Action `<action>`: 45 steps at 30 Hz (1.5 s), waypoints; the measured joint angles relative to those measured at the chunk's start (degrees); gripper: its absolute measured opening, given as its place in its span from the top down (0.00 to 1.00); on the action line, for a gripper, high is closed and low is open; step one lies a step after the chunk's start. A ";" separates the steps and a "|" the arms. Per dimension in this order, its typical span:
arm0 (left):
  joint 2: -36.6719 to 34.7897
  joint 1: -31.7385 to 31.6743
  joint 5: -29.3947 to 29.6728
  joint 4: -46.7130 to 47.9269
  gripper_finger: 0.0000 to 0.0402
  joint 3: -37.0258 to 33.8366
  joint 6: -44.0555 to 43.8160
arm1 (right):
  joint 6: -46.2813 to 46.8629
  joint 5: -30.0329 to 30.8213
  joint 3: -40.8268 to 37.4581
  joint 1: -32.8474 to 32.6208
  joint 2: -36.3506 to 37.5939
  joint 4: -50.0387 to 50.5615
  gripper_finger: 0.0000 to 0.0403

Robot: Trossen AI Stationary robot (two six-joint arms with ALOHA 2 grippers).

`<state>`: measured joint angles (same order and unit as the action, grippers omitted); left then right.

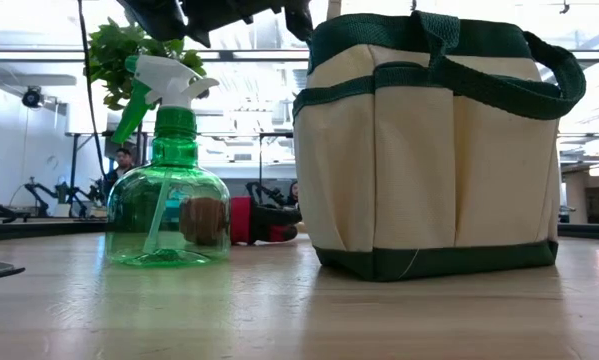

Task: Pick & Place Garden tools in Gardening bag
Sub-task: Put the brown hand rake into the gardening bag

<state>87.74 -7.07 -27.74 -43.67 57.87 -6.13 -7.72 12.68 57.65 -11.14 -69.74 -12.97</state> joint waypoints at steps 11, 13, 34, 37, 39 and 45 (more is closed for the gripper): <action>-0.24 -0.26 -0.35 2.40 0.82 0.00 -0.15 | 0.50 2.55 0.00 -0.02 0.09 2.33 0.76; -0.27 -0.28 -0.32 2.69 0.82 0.00 -0.15 | 0.46 2.58 0.00 -0.02 0.13 2.48 0.76; -0.77 -0.85 -0.96 3.25 0.82 0.75 0.17 | 3.24 3.27 0.04 0.11 0.82 4.96 0.75; -0.62 -0.85 -0.80 3.35 0.82 1.09 0.15 | 3.23 2.50 0.03 0.21 0.17 3.39 0.76; -0.61 -0.87 -0.84 3.46 0.82 1.08 0.15 | 3.22 2.37 0.02 0.22 0.16 2.61 0.77; -0.57 -0.81 -0.91 3.75 0.82 1.03 0.13 | 2.88 2.28 0.02 0.43 0.22 0.38 0.80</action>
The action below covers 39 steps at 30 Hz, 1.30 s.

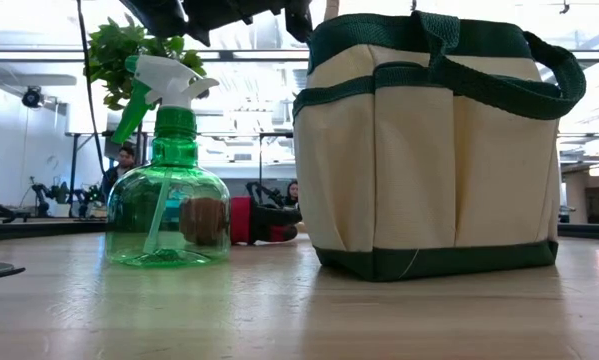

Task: Pick & Place Garden tools in Gardening bag
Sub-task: Put the brown hand rake into the gardening bag

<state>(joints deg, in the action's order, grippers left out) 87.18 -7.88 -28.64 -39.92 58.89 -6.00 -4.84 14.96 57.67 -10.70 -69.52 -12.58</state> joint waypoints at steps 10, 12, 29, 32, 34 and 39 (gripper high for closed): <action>0.00 -0.04 0.13 0.08 0.82 0.00 -0.02 | 0.26 -0.15 0.00 0.99 -0.70 -1.68 0.87; 0.00 -0.04 0.10 0.30 0.82 -0.04 -0.06 | -0.10 -0.08 -0.02 1.01 -0.86 -1.37 0.93; -0.79 -0.16 0.38 4.14 0.58 -0.07 -3.70 | -1.79 2.91 1.75 0.96 0.31 5.37 0.98; -2.45 -0.61 2.50 8.85 0.48 -0.07 -4.56 | -0.64 3.47 4.72 1.04 0.55 11.93 0.98; -4.35 -1.18 2.61 14.06 0.42 -0.10 -3.87 | 0.57 3.63 6.84 0.76 0.57 17.06 0.98; -9.95 -2.44 2.82 24.13 0.36 -0.11 -1.02 | 3.33 0.01 9.18 -1.05 0.39 27.13 0.98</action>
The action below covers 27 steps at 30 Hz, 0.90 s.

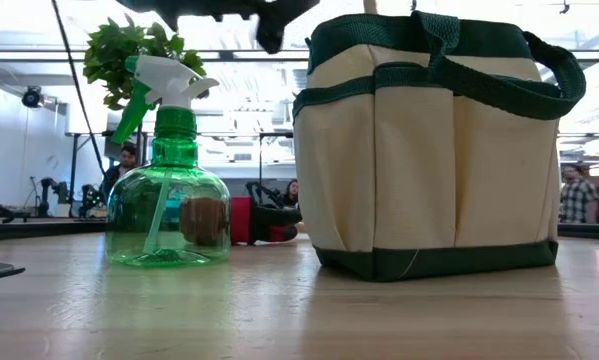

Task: Pick & Place Garden tools in Gardening bag
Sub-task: Put the brown hand rake into the gardening bag

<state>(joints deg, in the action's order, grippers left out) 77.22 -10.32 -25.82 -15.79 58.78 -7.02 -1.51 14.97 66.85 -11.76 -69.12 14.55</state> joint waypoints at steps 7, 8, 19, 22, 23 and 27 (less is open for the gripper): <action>-7.51 -0.69 5.23 11.40 0.37 0.00 2.94 | 4.42 -10.92 -1.64 -0.80 -0.48 1.58 0.98; -8.34 -0.69 5.82 12.75 0.37 0.00 3.13 | 4.84 -11.33 -2.16 -0.83 -0.79 1.75 0.98; -11.73 -0.69 9.44 21.35 0.38 0.00 3.46 | 8.22 -23.81 -5.38 -1.02 -7.29 2.99 0.98; -11.63 -0.73 9.58 22.90 0.38 0.00 3.46 | 9.26 -26.95 -5.38 -1.38 -9.43 5.44 0.98; -11.62 -0.74 9.86 23.26 0.38 0.00 3.44 | 9.34 -27.05 -5.38 -1.55 -10.08 6.93 0.98; -11.62 -0.84 11.85 23.95 0.38 0.00 3.44 | 10.26 -27.00 -5.38 -1.61 -12.87 12.48 0.98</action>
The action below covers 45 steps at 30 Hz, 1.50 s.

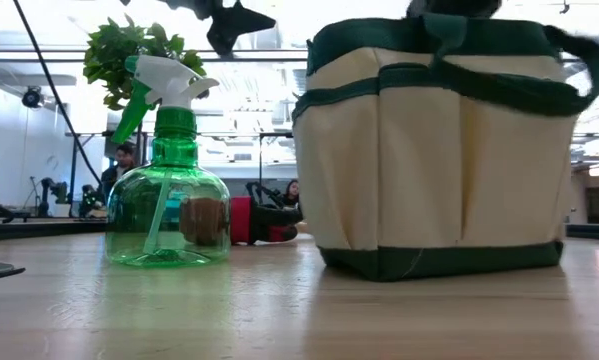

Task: Pick & Place Garden tools in Gardening bag
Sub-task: Put the brown hand rake into the gardening bag

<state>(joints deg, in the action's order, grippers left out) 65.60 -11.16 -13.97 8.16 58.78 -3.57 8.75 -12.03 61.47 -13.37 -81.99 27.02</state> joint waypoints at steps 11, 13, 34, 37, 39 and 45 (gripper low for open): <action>-0.02 0.00 2.02 0.02 0.38 0.00 0.11 | -0.90 -3.29 2.57 0.00 -8.90 0.55 0.98; -0.01 0.00 2.02 0.05 0.38 0.00 0.11 | -1.41 -3.67 3.59 -0.02 -10.51 0.61 0.98; -0.02 0.00 1.98 0.92 0.38 0.00 -0.09 | -1.44 -4.90 6.54 0.05 -17.14 1.53 0.98; -0.02 0.00 1.96 0.92 0.38 0.00 -0.09 | -1.45 -4.72 6.54 0.03 -17.14 1.53 0.98; -0.02 0.00 1.96 0.92 0.38 0.00 -0.09 | -1.67 -4.68 6.54 0.03 -17.14 1.53 0.98; -0.02 0.00 1.94 0.92 0.38 0.00 -0.09 | -1.66 -4.55 6.51 0.03 -17.14 1.67 0.89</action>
<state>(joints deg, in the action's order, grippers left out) 65.58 -11.16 -12.03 9.08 58.78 -3.66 7.09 -16.58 67.99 -13.34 -99.13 28.69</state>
